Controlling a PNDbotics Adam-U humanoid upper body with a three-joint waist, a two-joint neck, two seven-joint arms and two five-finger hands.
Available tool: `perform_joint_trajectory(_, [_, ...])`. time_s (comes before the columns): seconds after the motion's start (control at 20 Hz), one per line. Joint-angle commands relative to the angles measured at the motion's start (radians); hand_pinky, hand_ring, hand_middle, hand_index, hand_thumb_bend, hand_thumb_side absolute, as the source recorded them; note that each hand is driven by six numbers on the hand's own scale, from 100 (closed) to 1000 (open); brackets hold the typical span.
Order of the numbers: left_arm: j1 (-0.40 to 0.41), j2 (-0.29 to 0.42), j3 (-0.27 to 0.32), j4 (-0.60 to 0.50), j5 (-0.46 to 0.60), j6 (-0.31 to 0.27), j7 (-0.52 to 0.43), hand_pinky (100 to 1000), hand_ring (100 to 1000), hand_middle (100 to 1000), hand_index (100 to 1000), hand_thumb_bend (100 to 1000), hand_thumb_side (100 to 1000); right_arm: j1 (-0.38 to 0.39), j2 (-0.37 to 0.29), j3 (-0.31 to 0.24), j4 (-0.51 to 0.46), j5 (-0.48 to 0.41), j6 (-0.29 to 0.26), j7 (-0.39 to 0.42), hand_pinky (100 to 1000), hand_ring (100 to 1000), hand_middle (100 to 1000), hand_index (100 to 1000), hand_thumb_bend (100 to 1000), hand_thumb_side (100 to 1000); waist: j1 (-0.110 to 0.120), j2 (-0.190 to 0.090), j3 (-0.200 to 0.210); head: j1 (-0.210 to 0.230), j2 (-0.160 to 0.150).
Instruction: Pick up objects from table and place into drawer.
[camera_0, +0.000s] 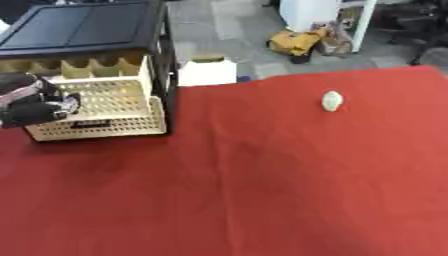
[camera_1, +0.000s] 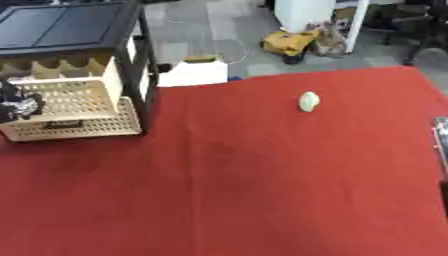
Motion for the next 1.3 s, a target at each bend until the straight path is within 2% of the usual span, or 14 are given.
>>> perform_joint_trajectory(0.05, [-0.023,0.011,0.019,0.004,-0.015,0.0,0.015,398,716,839,1000,100,1000,-0.013,-0.017,-0.008,-0.017,0.001,-0.001,-0.004,710,775,583,781,100,594,-0.002,-0.014,-0.002,0.004,-0.016])
perform_joint_trajectory(0.95, [-0.047,-0.007,0.028,0.003,0.004,0.01,0.063,396,719,872,1000,100,1000,-0.017,-0.017,-0.013,-0.017,0.003,0.001,-0.007,710,777,582,780,100,595,-0.001,0.006,-0.005,0.007,-0.034])
perform_joint_trajectory(1.3, [-0.056,-0.012,0.031,0.009,-0.004,0.014,0.09,402,723,918,1000,100,1000,-0.022,-0.018,-0.015,-0.017,0.003,0.0,-0.007,709,775,581,779,100,597,-0.002,0.019,-0.004,0.009,-0.043])
